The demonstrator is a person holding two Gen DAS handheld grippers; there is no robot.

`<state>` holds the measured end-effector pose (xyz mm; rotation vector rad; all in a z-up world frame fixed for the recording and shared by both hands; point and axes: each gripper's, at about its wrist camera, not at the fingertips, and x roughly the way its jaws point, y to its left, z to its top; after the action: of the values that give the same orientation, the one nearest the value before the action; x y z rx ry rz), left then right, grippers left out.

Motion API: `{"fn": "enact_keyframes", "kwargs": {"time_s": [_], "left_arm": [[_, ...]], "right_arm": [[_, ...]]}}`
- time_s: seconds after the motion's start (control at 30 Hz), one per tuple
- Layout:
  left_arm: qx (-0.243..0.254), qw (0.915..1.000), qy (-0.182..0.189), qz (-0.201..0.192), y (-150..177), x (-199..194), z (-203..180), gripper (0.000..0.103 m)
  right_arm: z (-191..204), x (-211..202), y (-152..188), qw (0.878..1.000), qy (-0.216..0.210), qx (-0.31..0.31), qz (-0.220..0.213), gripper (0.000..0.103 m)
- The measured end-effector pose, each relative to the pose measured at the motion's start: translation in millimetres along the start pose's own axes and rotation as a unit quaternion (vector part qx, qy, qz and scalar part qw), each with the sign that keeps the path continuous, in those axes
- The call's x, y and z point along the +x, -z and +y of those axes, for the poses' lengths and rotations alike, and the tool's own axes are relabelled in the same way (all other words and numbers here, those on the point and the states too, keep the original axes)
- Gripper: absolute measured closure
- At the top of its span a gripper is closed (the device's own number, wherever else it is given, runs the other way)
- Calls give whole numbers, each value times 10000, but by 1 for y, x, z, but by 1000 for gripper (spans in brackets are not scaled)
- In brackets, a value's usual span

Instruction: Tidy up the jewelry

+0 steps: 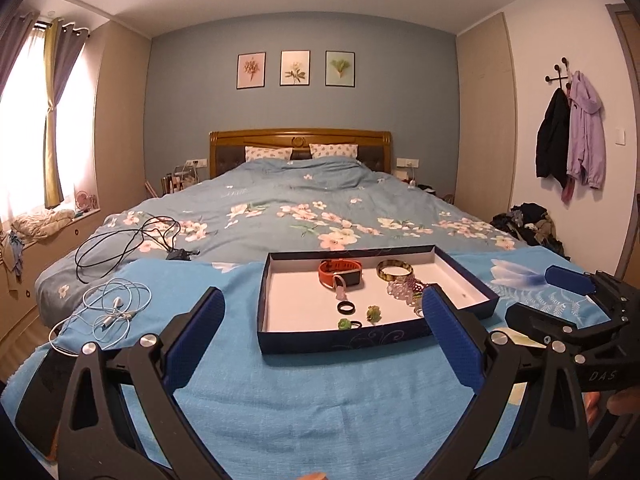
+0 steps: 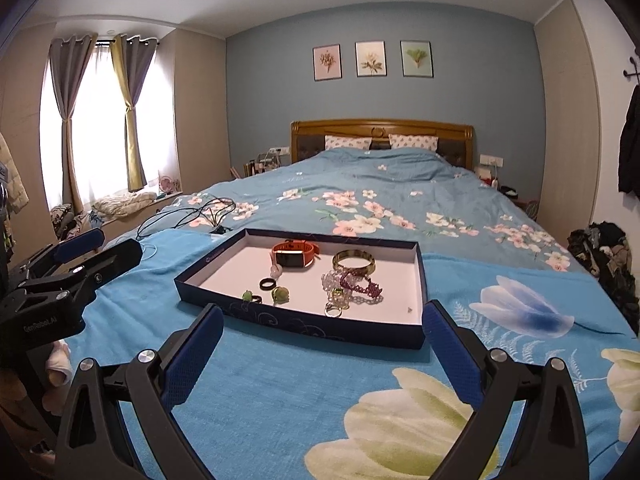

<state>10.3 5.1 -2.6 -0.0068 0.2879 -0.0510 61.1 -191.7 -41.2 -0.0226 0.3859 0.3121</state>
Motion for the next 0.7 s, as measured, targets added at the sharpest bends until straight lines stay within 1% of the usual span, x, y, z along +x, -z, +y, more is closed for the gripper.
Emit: {"fn": "enact_keyframes", "kwargs": {"time_s": [0.13,0.23,0.43,0.7], "left_arm": [[50,9999,-33,-115,2,-8,-7,6],[57,9999,-27,-111,3,-10,-9,6],[-55,9999,13,-147,4,-14,-5,6],[-57,9997,-77,-205,6,-13,-4,6]], "right_arm": [[0,-7,0,9998,126,35,-171,7],[2,-11,0,9994,206,-28,-278,7],[1,-12,-1,9991,234,21,-343,7],[4,-19,-2,9981,325,-20,-521,7]]}}
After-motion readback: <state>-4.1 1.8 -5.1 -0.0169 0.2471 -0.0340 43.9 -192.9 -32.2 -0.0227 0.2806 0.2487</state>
